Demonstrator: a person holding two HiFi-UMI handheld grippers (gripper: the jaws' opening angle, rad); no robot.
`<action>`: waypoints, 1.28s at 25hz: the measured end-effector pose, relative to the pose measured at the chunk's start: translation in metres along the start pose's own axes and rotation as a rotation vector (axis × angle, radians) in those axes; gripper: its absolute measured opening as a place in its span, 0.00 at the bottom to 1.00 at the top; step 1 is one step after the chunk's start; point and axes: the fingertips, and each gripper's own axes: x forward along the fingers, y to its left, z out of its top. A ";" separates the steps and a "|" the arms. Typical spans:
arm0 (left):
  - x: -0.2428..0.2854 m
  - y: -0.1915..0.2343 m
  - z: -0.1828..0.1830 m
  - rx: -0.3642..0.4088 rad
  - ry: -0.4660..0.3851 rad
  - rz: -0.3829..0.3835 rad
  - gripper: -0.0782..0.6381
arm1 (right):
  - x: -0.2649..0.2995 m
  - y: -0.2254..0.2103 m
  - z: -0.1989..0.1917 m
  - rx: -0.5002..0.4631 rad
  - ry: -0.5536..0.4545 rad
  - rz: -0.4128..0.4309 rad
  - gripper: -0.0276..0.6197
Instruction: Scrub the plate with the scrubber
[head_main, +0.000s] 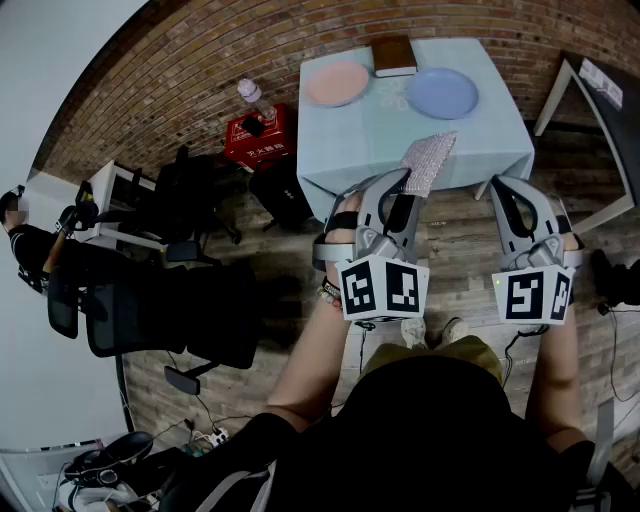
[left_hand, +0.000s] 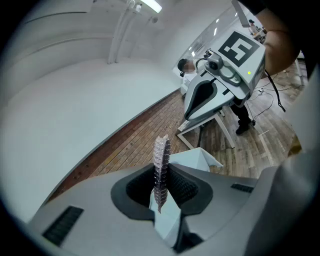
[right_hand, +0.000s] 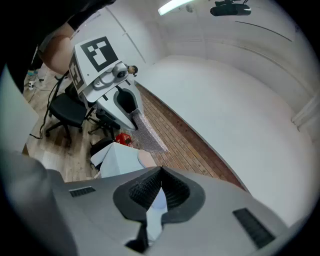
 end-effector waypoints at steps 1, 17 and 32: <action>0.000 -0.001 0.000 -0.002 -0.001 0.001 0.22 | 0.000 0.001 -0.002 0.007 -0.002 -0.003 0.10; 0.002 0.001 -0.011 -0.031 -0.018 -0.010 0.22 | 0.006 0.006 0.001 -0.002 0.007 0.002 0.10; 0.019 0.010 -0.017 -0.020 -0.041 -0.008 0.22 | 0.022 0.007 -0.002 -0.025 0.014 -0.001 0.10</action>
